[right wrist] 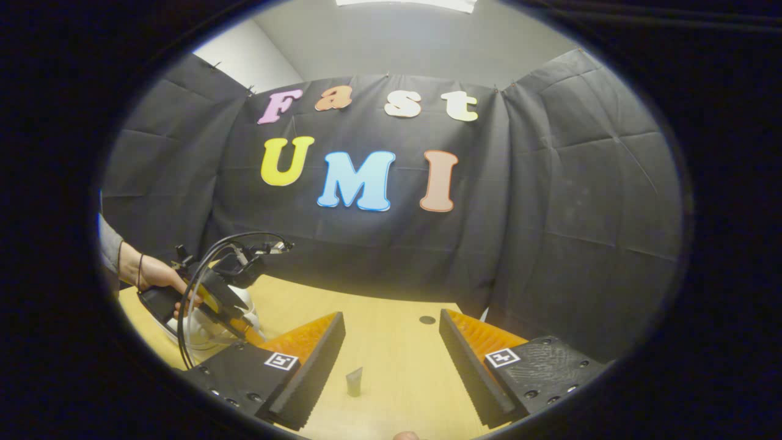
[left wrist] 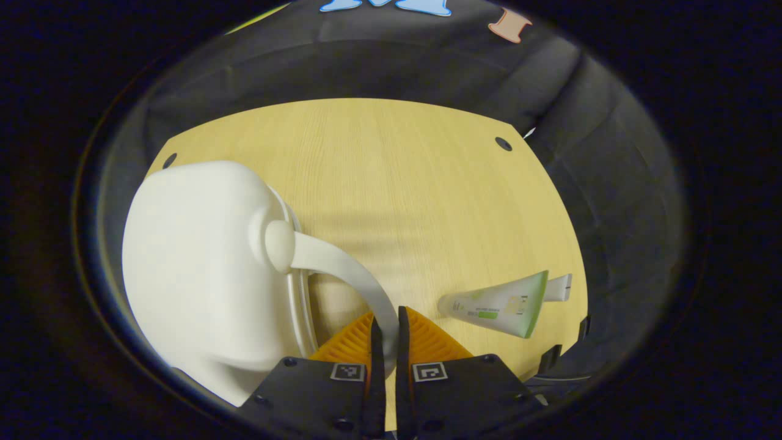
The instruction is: First open the suitcase, pack the skin care products into it, and then close the suitcase.
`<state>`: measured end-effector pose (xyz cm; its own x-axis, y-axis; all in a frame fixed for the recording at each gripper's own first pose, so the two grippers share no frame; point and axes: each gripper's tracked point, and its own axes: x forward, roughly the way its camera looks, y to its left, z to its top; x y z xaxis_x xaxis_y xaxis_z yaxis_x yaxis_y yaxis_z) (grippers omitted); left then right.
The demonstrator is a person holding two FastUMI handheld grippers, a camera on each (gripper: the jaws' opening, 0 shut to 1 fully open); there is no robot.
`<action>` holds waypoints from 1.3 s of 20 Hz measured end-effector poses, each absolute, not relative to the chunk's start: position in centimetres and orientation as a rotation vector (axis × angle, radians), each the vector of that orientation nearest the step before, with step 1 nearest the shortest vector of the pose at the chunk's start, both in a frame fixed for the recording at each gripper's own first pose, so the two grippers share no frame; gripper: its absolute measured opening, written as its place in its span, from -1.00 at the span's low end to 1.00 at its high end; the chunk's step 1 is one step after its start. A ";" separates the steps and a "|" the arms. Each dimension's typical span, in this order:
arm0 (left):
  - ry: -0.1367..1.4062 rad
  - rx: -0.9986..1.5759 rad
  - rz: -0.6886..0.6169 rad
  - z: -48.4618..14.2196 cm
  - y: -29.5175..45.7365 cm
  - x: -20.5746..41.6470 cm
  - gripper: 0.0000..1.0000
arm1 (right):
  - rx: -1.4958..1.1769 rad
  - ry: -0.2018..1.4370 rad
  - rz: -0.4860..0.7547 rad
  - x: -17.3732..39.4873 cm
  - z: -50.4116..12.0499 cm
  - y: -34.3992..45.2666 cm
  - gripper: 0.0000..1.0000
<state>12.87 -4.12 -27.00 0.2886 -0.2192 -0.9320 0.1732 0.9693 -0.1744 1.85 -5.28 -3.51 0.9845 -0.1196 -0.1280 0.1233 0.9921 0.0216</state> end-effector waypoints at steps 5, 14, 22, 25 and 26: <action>1.228 -0.132 -0.245 -20.0 -2.8 13.6 -0.71 | 0.005 0.070 -0.039 1.9 -2.0 -3.5 0.89; 1.107 -0.077 -0.121 -3.3 9.8 17.1 -0.72 | -0.002 0.025 -0.007 2.3 -0.5 -0.9 0.89; 1.043 0.108 0.026 1.0 29.7 18.6 -0.73 | 0.073 0.057 -0.155 3.8 0.7 1.6 0.89; 1.041 0.218 0.123 -1.4 39.7 19.2 -0.72 | 0.091 0.083 -0.206 4.1 1.1 3.0 0.89; 1.043 0.219 0.141 -2.2 42.1 19.5 -0.73 | 0.088 0.090 -0.226 4.1 1.3 3.3 0.89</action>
